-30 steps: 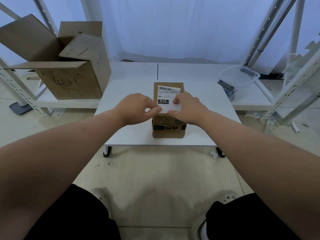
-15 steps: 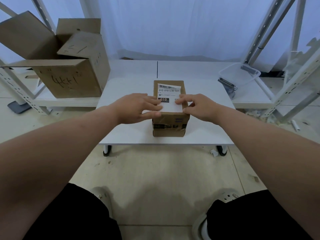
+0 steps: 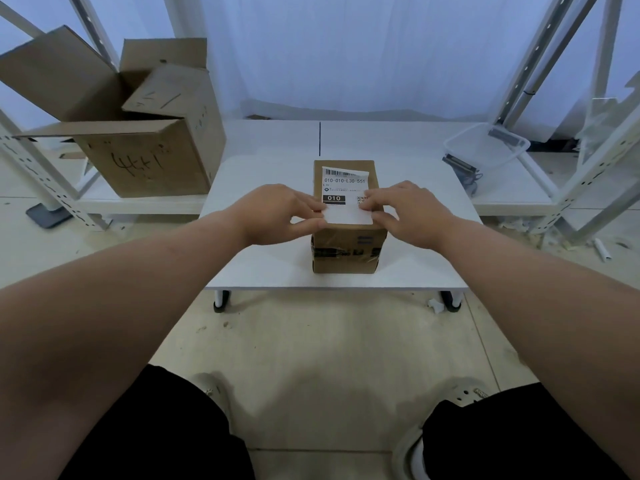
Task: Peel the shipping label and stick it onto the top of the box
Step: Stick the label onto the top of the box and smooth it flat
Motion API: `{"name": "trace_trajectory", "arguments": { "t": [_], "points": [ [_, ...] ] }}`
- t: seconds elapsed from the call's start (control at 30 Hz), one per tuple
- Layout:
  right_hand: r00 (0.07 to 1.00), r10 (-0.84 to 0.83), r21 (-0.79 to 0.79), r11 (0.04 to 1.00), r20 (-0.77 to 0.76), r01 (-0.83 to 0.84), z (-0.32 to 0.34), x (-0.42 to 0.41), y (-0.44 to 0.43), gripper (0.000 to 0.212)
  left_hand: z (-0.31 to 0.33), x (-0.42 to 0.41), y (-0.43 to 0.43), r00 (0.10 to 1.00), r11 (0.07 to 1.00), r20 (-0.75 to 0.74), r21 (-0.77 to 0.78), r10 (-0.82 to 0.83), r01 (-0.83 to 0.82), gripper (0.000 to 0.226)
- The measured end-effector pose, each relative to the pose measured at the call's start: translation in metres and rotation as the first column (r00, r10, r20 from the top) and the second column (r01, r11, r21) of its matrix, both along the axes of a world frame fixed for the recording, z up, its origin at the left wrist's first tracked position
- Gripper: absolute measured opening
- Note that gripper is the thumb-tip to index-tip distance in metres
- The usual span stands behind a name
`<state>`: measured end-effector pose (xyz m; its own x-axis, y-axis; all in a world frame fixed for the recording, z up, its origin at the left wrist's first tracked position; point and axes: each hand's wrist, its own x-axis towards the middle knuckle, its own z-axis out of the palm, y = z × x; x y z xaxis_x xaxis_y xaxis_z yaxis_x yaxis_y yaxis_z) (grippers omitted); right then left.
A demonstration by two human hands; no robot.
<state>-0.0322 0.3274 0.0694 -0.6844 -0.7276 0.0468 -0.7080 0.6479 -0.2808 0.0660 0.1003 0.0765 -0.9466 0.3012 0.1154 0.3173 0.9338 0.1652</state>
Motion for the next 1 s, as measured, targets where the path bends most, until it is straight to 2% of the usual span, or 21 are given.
{"name": "trace_trajectory", "arguments": {
  "t": [0.13,0.27,0.37,0.47,0.67,0.8,1.0],
  "points": [
    [0.999,-0.007,-0.06,0.998,0.036,0.009,-0.001,0.0,-0.001,0.033,0.0,0.002,0.006,1.0,1.0,0.008,-0.017,-0.016,0.016,0.043],
    [1.0,0.013,-0.064,0.998,0.004,-0.013,0.001,0.003,-0.006,0.033,-0.002,-0.001,0.035,0.987,0.996,0.154,-0.08,-0.036,0.049,0.052],
    [1.0,0.006,-0.045,0.999,-0.004,-0.006,0.004,0.007,-0.01,0.034,-0.003,-0.01,0.041,0.981,0.998,0.194,-0.064,0.023,-0.011,0.055],
    [1.0,-0.029,-0.029,0.999,0.008,0.029,0.01,0.01,-0.012,0.034,-0.002,-0.015,0.031,0.969,0.989,0.204,-0.082,0.137,-0.122,0.057],
    [0.995,-0.087,-0.079,0.993,0.053,0.091,0.012,0.011,-0.014,0.033,0.004,-0.006,0.039,0.976,0.998,0.207,-0.012,0.061,-0.06,0.044],
    [0.992,-0.127,-0.057,0.99,0.002,0.127,0.014,0.01,-0.024,0.034,0.001,-0.016,0.04,0.97,0.99,0.196,-0.007,0.142,-0.144,0.043],
    [0.99,-0.1,0.011,0.995,-0.097,0.102,0.012,0.004,-0.029,0.028,-0.007,-0.033,0.035,0.958,0.973,0.176,-0.019,0.228,-0.228,0.046]
  ]
}}
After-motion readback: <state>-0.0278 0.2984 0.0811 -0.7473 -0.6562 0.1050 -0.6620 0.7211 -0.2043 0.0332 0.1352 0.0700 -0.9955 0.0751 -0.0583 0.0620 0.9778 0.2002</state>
